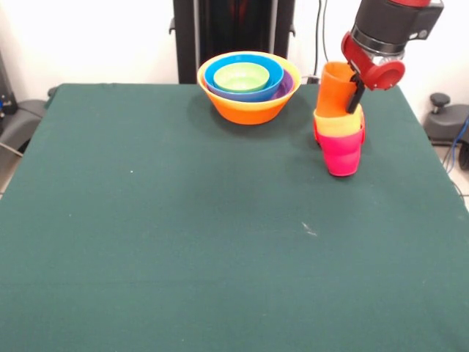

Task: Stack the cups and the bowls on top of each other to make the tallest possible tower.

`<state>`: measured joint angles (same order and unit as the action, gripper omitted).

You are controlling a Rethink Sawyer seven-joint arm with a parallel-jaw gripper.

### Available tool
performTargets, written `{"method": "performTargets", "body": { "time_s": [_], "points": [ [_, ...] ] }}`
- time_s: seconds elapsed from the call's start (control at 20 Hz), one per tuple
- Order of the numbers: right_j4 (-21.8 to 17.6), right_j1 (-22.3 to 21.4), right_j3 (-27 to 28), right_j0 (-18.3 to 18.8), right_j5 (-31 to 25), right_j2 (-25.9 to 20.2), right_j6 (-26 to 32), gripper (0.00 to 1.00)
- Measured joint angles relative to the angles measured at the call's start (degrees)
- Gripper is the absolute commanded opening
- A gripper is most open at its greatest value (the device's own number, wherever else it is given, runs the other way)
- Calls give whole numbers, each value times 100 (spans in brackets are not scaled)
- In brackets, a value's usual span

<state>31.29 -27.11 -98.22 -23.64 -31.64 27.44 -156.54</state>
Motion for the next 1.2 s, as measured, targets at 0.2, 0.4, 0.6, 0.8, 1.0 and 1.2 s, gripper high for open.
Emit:
{"method": "performTargets", "body": {
  "time_s": [0.2, 0.4, 0.6, 0.8, 1.0, 1.2],
  "points": [
    [1, -85, -3, -17, 1, 4, 0, 0],
    [29, -148, -5, -61, 0, 20, 0, 0],
    [118, -175, -5, -130, 10, 40, 0, 0],
    [241, -160, -4, -150, 205, 39, 0, 0],
    [302, -137, -5, -153, 397, 40, 0, 0],
    [390, -98, -4, -153, 578, 39, 0, 0]
  ]
}}
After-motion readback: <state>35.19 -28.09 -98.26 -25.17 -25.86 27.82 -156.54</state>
